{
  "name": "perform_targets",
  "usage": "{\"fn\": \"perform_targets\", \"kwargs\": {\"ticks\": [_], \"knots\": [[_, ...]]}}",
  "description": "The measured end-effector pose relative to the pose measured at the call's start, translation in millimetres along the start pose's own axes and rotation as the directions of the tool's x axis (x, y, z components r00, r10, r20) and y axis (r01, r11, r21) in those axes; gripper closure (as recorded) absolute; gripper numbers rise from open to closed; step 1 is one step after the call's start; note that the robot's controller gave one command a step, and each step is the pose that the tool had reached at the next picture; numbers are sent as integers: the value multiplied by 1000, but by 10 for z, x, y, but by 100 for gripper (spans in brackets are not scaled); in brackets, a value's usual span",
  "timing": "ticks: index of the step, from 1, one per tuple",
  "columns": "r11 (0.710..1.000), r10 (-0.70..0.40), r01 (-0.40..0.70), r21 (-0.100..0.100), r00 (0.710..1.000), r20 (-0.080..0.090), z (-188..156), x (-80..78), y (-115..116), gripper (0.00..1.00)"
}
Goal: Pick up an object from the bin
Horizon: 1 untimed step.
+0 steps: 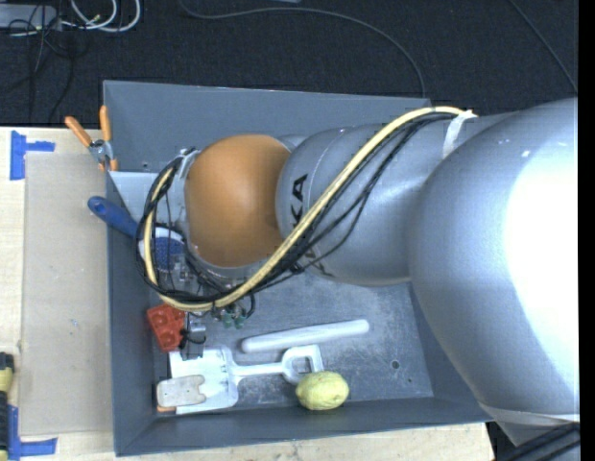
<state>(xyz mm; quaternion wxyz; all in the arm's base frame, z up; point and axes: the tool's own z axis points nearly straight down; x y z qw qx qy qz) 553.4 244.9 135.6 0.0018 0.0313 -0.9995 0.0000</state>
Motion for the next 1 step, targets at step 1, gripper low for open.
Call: {"fn": "perform_targets", "kwargs": {"ticks": [1], "knots": [[1000,-10,10,1,1000,-2,163,-6,1,0]]}}
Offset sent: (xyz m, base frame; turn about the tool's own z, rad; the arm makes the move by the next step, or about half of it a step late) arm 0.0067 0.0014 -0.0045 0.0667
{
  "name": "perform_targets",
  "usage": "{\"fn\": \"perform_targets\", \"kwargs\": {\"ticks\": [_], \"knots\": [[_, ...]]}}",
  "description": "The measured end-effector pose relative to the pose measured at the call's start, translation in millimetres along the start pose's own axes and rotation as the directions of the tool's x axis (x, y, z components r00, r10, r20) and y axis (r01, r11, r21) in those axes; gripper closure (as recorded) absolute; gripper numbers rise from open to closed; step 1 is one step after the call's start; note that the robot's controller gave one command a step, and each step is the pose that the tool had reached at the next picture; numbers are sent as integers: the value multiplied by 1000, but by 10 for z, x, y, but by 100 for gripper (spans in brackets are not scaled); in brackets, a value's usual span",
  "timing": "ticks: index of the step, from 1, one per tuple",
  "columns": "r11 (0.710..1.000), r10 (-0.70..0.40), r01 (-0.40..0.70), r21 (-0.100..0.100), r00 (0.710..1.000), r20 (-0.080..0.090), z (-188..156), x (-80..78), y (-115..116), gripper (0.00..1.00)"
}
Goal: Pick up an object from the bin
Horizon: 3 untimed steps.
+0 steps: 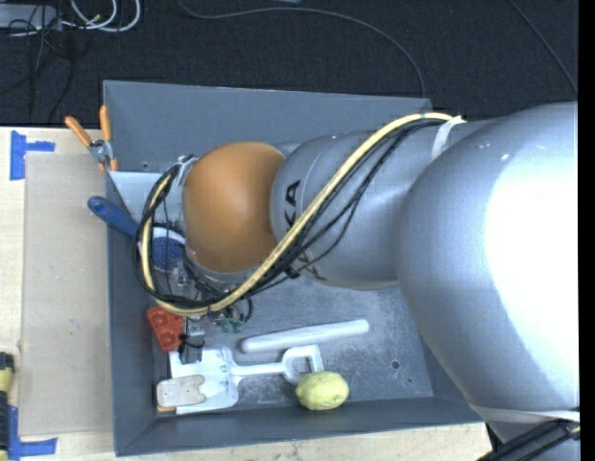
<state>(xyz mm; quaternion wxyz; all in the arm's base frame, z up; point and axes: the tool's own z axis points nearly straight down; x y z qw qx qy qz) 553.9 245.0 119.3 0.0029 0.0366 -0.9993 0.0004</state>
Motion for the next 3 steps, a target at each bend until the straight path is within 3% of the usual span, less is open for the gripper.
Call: {"fn": "perform_targets", "kwargs": {"ticks": [1,2,3], "knots": [[997,79,-79,-1,997,2,-116,-66,2,0],[982,190,-190,0,982,0,378,-38,3,0],[992,129,-129,-1,992,1,497,-123,-30,100]]}}
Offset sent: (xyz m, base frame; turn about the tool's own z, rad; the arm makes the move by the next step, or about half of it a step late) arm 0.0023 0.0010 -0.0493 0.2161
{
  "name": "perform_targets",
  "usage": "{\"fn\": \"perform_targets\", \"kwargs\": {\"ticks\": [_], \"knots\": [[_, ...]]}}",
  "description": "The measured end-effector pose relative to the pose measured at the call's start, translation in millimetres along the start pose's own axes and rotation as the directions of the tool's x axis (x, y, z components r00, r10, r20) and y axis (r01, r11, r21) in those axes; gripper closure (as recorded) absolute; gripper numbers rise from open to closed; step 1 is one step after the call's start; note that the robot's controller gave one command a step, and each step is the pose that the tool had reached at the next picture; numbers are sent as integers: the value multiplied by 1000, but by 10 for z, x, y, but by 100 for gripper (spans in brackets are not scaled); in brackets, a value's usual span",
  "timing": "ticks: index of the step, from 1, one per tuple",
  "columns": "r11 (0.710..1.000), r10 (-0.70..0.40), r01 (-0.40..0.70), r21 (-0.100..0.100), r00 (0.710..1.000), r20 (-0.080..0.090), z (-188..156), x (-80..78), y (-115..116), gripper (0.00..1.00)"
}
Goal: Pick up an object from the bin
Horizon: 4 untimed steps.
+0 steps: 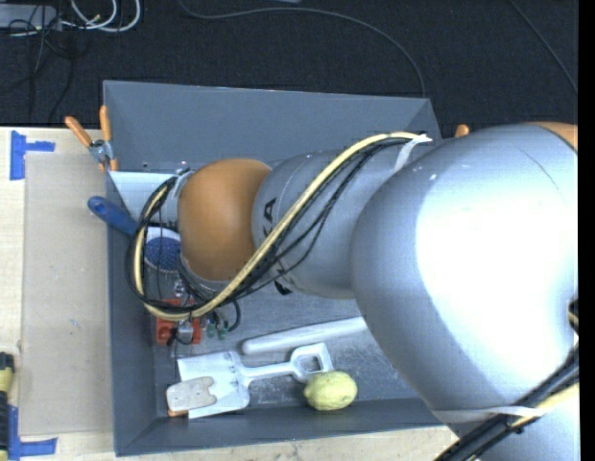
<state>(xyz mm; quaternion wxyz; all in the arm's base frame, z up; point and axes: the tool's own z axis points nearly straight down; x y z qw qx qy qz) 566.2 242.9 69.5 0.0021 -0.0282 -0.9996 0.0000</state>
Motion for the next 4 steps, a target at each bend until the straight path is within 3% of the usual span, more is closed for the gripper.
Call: {"fn": "perform_targets", "kwargs": {"ticks": [3,4], "knots": [[1000,2,-2,2,1000,-5,-87,13,-10,100],[1000,3,-3,4,1000,-10,-299,27,-18,100]]}}
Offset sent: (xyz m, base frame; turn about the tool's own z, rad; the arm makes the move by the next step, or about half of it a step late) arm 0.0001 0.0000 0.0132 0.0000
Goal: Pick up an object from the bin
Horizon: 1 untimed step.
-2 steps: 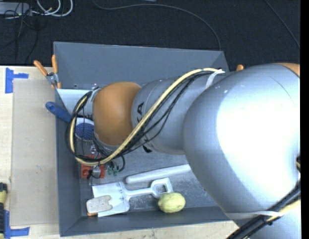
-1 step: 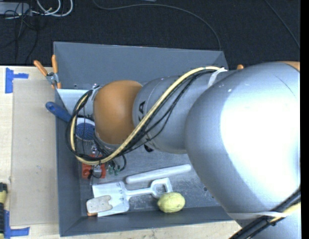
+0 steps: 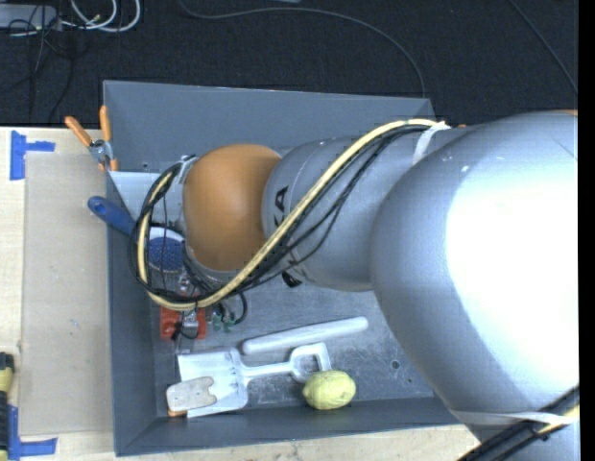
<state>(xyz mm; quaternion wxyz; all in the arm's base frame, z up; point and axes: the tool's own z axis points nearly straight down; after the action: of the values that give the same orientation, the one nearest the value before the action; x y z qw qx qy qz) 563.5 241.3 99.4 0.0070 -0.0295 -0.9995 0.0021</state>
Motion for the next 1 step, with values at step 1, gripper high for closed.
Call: {"fn": "perform_targets", "kwargs": {"ticks": [1], "knots": [[1000,0,0,-3,1000,6,-193,-16,7,100]]}}
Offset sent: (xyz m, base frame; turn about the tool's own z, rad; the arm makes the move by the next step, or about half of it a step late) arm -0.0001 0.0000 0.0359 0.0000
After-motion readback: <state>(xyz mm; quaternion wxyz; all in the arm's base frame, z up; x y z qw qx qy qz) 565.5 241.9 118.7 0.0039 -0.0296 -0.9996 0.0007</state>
